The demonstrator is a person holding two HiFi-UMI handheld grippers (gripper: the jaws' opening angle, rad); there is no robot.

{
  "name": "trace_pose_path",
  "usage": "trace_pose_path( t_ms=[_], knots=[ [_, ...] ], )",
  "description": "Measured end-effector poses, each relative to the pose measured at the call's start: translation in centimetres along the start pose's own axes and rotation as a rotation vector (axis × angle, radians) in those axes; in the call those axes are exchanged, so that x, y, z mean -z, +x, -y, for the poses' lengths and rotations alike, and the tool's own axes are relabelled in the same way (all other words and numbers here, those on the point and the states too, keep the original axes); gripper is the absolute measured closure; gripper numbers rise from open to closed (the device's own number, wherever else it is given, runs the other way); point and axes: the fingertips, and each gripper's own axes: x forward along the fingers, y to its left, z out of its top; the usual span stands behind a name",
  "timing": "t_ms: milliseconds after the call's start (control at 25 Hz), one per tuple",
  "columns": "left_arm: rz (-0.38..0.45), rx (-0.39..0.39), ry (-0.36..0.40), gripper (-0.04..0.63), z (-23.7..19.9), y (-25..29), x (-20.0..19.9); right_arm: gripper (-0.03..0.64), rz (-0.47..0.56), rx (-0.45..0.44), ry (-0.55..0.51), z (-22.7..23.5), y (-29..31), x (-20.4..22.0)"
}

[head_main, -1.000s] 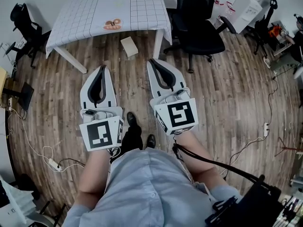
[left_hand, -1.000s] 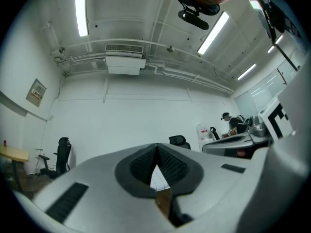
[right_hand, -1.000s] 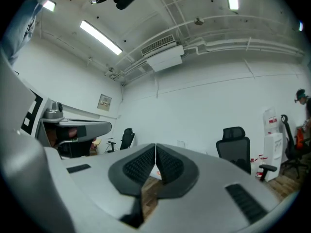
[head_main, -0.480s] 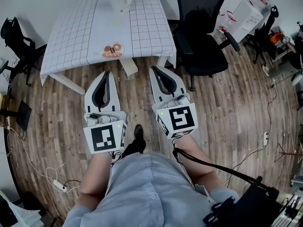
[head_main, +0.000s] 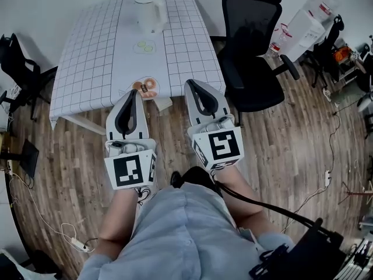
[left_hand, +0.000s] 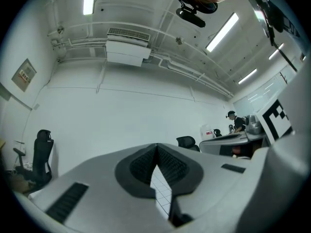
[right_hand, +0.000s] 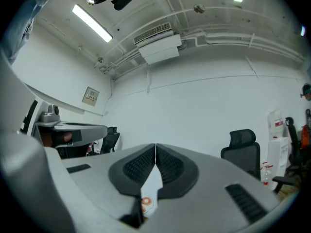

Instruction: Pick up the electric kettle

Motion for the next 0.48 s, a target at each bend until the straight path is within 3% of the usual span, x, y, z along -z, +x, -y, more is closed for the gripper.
trace_pose_path(
  t_ms=[480],
  knots=[
    [-0.058,0.005,0.026,0.595,-0.5,6.4,3.9,0.614,-0.014,-0.015,0.038,4.1,6.1,2.9]
  ],
)
